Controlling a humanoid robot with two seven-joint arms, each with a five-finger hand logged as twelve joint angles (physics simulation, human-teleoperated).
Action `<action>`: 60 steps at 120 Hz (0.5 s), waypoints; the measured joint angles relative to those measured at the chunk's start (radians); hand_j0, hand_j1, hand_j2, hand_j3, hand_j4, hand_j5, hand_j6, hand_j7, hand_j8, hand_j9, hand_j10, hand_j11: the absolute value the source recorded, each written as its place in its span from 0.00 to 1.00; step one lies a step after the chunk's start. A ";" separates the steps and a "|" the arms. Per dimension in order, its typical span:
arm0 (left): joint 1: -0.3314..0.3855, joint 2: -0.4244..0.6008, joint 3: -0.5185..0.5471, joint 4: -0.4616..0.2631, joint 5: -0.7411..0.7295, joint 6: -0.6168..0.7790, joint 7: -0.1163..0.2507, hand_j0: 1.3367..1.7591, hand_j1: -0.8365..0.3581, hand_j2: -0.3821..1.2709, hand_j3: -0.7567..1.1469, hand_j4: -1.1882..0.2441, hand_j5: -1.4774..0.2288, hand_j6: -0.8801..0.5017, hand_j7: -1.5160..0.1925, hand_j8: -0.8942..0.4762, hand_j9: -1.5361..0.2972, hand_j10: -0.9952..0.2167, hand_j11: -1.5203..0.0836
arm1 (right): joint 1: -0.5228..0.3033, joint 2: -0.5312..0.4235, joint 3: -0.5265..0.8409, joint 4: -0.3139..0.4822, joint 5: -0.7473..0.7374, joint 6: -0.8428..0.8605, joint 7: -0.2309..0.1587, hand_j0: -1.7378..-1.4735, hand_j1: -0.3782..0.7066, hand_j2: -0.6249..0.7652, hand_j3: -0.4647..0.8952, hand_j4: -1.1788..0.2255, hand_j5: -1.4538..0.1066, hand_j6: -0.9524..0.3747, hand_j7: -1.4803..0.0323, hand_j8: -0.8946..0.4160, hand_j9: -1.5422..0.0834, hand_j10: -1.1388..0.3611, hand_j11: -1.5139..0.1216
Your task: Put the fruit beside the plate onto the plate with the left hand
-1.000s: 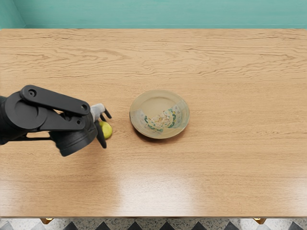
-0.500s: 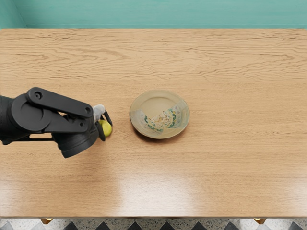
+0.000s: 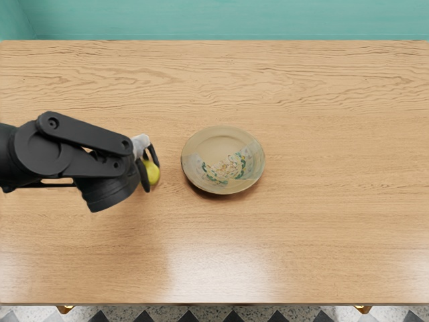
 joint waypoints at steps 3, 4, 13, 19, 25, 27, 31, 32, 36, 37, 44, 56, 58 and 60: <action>-0.008 0.002 0.000 0.000 -0.001 -0.001 0.000 0.74 0.39 0.53 0.40 0.46 0.20 0.41 0.27 0.37 0.26 0.12 0.23 | 0.001 0.000 0.000 0.000 0.000 0.000 0.000 0.30 0.07 0.44 0.34 0.81 0.90 0.69 0.95 0.66 0.92 0.74 0.90; -0.010 0.002 0.000 0.000 -0.001 -0.002 0.000 0.74 0.39 0.53 0.40 0.46 0.19 0.41 0.27 0.37 0.26 0.12 0.23 | 0.001 0.000 0.000 0.000 0.000 0.000 0.000 0.30 0.07 0.44 0.34 0.81 0.90 0.69 0.95 0.66 0.92 0.74 0.90; -0.035 0.007 0.000 -0.003 -0.001 -0.003 0.000 0.74 0.43 0.49 0.40 0.44 0.18 0.41 0.24 0.36 0.24 0.12 0.23 | 0.004 0.000 0.000 0.000 0.000 0.000 0.000 0.30 0.07 0.44 0.34 0.81 0.90 0.69 0.95 0.66 0.92 0.74 0.90; -0.045 0.013 0.000 -0.005 -0.002 -0.004 0.000 0.74 0.43 0.51 0.40 0.44 0.18 0.42 0.24 0.37 0.23 0.12 0.22 | 0.005 0.000 0.000 0.000 0.000 0.000 0.000 0.30 0.07 0.44 0.34 0.81 0.90 0.69 0.95 0.66 0.92 0.74 0.90; -0.055 0.018 0.000 -0.006 -0.003 -0.003 0.000 0.74 0.43 0.51 0.40 0.44 0.17 0.42 0.23 0.38 0.23 0.12 0.22 | 0.006 0.000 0.000 -0.001 0.000 0.000 0.000 0.30 0.07 0.44 0.34 0.81 0.90 0.69 0.95 0.66 0.92 0.74 0.90; -0.062 0.021 -0.001 -0.007 -0.004 -0.003 0.000 0.74 0.43 0.52 0.40 0.44 0.17 0.41 0.23 0.38 0.22 0.12 0.22 | 0.006 0.000 0.000 -0.001 0.000 0.000 0.000 0.30 0.07 0.44 0.34 0.81 0.90 0.69 0.95 0.66 0.92 0.74 0.90; -0.075 0.027 -0.003 -0.007 -0.004 -0.002 0.000 0.74 0.44 0.51 0.40 0.44 0.17 0.41 0.23 0.37 0.22 0.12 0.22 | 0.007 0.000 0.000 -0.001 0.000 0.000 0.000 0.30 0.07 0.44 0.34 0.81 0.90 0.69 0.95 0.66 0.92 0.74 0.90; -0.079 0.030 -0.004 -0.007 -0.004 -0.002 -0.001 0.74 0.44 0.51 0.40 0.44 0.17 0.41 0.23 0.37 0.22 0.12 0.22 | 0.007 0.000 0.000 -0.001 0.000 0.000 0.000 0.30 0.07 0.44 0.34 0.81 0.90 0.69 0.95 0.66 0.92 0.74 0.90; -0.085 0.034 -0.006 -0.007 -0.003 -0.002 0.000 0.74 0.46 0.48 0.40 0.43 0.17 0.40 0.23 0.37 0.22 0.12 0.22 | 0.008 0.000 0.000 -0.001 0.000 0.000 0.000 0.30 0.07 0.44 0.34 0.81 0.90 0.69 0.95 0.66 0.92 0.74 0.90; -0.087 0.036 -0.007 -0.007 -0.003 -0.002 0.000 0.74 0.46 0.49 0.40 0.43 0.17 0.40 0.23 0.37 0.22 0.12 0.22 | 0.008 0.000 0.000 -0.001 0.000 0.000 0.000 0.30 0.07 0.44 0.34 0.81 0.90 0.69 0.95 0.66 0.92 0.74 0.90; -0.104 0.044 -0.015 -0.007 -0.005 -0.002 0.000 0.74 0.48 0.45 0.40 0.42 0.16 0.41 0.22 0.37 0.21 0.12 0.22 | 0.011 0.000 0.000 -0.001 0.000 0.000 0.000 0.30 0.07 0.44 0.34 0.81 0.90 0.69 0.95 0.66 0.92 0.74 0.90; -0.129 0.059 -0.057 -0.007 -0.027 -0.006 0.001 0.74 0.50 0.42 0.40 0.42 0.16 0.40 0.22 0.36 0.21 0.11 0.22 | 0.013 0.000 0.000 -0.001 0.000 0.000 0.000 0.30 0.07 0.44 0.34 0.81 0.90 0.69 0.95 0.66 0.92 0.74 0.90; -0.129 0.061 -0.068 -0.007 -0.031 -0.011 0.001 0.74 0.50 0.42 0.40 0.42 0.16 0.40 0.22 0.36 0.21 0.11 0.22 | 0.014 0.000 0.000 -0.001 0.000 0.000 0.000 0.30 0.07 0.44 0.34 0.81 0.90 0.69 0.95 0.66 0.92 0.74 0.90; -0.129 0.061 -0.079 -0.007 -0.036 -0.015 0.001 0.74 0.50 0.43 0.40 0.42 0.16 0.40 0.22 0.36 0.21 0.11 0.22 | 0.014 0.000 0.000 -0.001 0.000 0.000 0.000 0.30 0.07 0.44 0.34 0.81 0.90 0.69 0.95 0.66 0.92 0.74 0.90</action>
